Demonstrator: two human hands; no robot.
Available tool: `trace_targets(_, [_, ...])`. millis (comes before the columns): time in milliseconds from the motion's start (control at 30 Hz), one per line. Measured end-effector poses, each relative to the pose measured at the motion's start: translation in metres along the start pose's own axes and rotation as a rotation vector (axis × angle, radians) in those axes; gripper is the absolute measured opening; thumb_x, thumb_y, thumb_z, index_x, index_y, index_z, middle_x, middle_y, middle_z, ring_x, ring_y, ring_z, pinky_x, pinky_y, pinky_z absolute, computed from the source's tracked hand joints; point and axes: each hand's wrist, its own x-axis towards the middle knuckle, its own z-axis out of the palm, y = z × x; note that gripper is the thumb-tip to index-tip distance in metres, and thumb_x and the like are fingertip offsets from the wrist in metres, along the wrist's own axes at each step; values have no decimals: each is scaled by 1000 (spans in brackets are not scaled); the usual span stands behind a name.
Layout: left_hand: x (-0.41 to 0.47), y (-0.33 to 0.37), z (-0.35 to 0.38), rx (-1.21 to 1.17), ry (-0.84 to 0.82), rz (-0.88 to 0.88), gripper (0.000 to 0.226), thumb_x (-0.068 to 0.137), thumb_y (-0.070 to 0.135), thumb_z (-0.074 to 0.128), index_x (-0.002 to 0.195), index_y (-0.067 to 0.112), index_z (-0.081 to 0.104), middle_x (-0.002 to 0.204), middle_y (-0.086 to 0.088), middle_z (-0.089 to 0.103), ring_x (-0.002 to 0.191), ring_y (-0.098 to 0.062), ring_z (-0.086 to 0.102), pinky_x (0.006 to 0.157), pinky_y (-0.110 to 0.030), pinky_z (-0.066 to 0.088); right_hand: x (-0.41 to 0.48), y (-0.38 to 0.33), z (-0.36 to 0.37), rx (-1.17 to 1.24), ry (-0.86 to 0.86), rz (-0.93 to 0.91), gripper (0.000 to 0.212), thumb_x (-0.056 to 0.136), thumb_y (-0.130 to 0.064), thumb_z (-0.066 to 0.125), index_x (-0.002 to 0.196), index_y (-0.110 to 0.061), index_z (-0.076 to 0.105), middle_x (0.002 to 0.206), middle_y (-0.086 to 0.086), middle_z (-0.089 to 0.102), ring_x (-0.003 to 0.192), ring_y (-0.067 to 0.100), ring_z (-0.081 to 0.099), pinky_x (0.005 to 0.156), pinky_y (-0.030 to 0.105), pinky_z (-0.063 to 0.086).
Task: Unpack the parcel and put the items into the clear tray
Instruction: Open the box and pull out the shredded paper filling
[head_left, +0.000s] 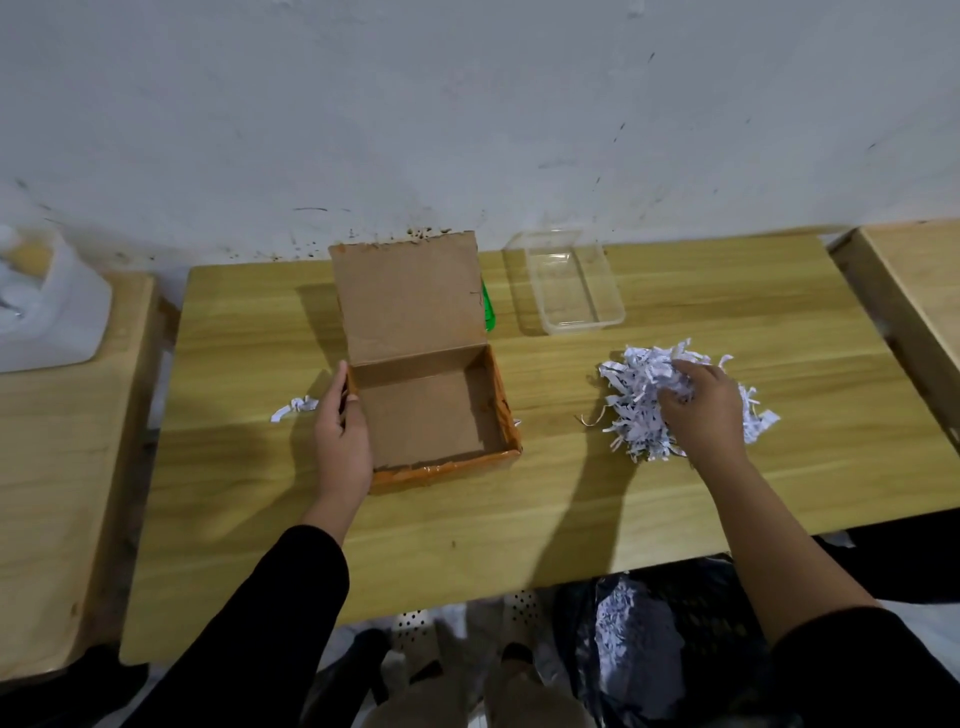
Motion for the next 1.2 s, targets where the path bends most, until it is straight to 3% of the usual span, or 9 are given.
trace_targets(100, [0,0,0,16,17,10,42,97,0,35,138,5,40,143,-4,43,120,-1,36,78,12,27,-2,1,1,-9,-70,28,41,83,-4,62,123,2,54,125,25,54,118,38,47,95,37,39])
trace_targets(333, [-1,0,-1,28,10,-5,42,97,1,35,139,7,40,144,-5,42,119,-1,36,75,13,27,-8,4,5,10,-53,36,40,85,-4,57,125,-1,53,127,23,51,114,37,49,89,37,42])
trace_targets(500, [1,-3,-5,-3,-33,-7,42,98,2,34,140,6,37,145,-3,39,121,0,34,77,12,28,-11,4,12,-8,-31,33,43,86,-4,55,128,3,49,131,26,47,120,40,45,93,41,41])
trace_targets(600, [2,-7,-13,-9,-53,20,41,99,5,34,140,6,38,144,-1,40,125,-2,35,83,9,29,-14,6,19,-14,-15,39,43,88,-6,51,130,2,46,132,25,46,118,40,45,92,44,43])
trace_targets(667, [3,-8,-21,11,-42,40,39,100,8,33,139,6,40,143,-4,42,131,-10,38,95,-2,31,-16,6,24,-40,-6,53,44,89,-5,50,132,2,45,132,25,44,118,39,44,90,43,42])
trace_targets(800, [19,-18,-40,329,49,172,37,97,5,37,133,3,47,137,-14,48,127,-25,45,97,-13,30,-15,11,30,-69,25,31,39,87,-2,49,125,4,49,128,27,46,115,44,44,88,48,43])
trace_targets(933, [54,-51,-59,656,-92,323,38,93,3,43,130,-2,49,137,-19,49,129,-35,43,109,-45,34,-12,17,34,-87,53,30,38,84,-1,51,122,4,52,126,27,49,113,44,45,90,50,44])
trace_targets(1033, [59,-63,-66,813,-200,342,39,95,7,44,133,0,47,143,-18,42,137,-33,33,112,-46,30,-12,22,37,-104,55,3,29,82,-2,53,110,6,55,120,27,52,107,46,47,85,49,44])
trace_targets(1200, [36,-73,-67,913,-227,353,41,96,10,43,136,2,44,149,-18,33,140,-33,25,112,-51,28,-15,25,32,-116,28,-17,39,83,-4,55,121,4,51,128,26,48,117,44,43,91,51,43])
